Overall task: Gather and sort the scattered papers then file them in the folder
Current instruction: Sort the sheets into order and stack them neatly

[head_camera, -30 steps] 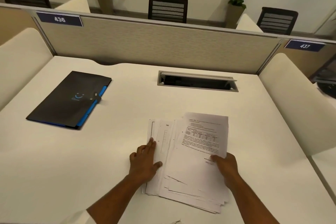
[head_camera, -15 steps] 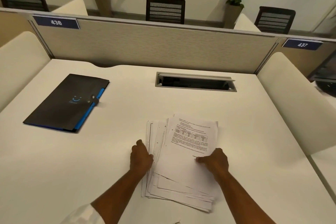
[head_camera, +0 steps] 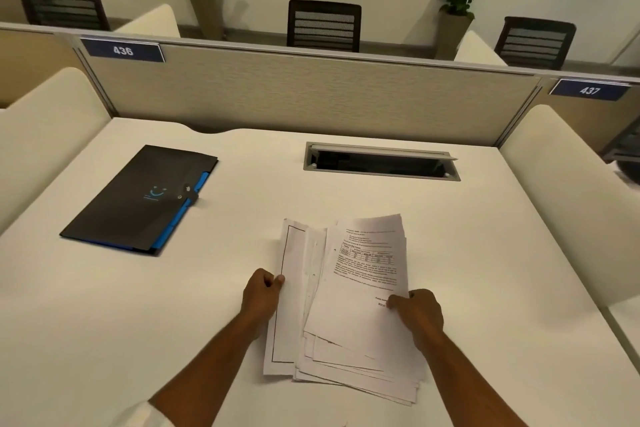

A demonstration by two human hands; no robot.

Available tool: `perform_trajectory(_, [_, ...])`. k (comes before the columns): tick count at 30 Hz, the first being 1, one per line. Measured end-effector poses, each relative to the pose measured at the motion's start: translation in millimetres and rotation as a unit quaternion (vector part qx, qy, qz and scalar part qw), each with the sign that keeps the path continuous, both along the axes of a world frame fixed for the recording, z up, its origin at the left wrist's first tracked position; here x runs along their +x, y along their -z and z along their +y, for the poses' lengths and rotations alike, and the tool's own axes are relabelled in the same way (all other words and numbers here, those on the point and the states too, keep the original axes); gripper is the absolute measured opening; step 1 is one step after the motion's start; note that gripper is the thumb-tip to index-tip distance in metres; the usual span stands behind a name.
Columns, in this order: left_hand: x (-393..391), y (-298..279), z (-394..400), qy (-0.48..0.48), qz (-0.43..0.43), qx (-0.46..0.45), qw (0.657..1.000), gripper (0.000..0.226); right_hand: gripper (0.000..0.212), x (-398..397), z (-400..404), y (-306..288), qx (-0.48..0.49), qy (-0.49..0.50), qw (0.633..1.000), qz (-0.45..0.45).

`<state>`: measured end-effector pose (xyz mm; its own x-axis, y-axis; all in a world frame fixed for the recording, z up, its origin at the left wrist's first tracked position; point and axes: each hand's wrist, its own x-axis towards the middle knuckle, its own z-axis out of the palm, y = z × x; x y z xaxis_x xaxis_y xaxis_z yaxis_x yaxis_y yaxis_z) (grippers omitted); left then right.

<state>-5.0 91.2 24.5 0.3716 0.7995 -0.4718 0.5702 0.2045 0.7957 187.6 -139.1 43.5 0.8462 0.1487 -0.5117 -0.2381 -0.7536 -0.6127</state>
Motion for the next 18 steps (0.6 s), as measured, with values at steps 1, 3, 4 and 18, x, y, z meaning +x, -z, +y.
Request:
perform_trajectory(1, [-2.7,0.1,3.7,-0.009,-0.002,-0.007,1.000,0.026,0.023,-0.1,1.4,0.1,0.003,0.004,1.000,-0.011])
perform_trajectory(3, [-8.6,-0.2,10.1,-0.036,0.002,-0.004,0.999,0.024,0.025,2.0,4.4,0.7,0.022,0.008,1.000,-0.015])
perform_trajectory(4, [-12.0,-1.0,13.0,-0.051,0.005,0.006,0.999,0.022,0.026,3.8,5.8,1.3,0.036,0.005,0.999,-0.007])
perform_trajectory(18, [-86.2,-8.1,78.7,-0.114,-0.014,0.080,0.990,0.015,0.043,11.5,10.5,13.8,0.137,0.057,0.989,0.028])
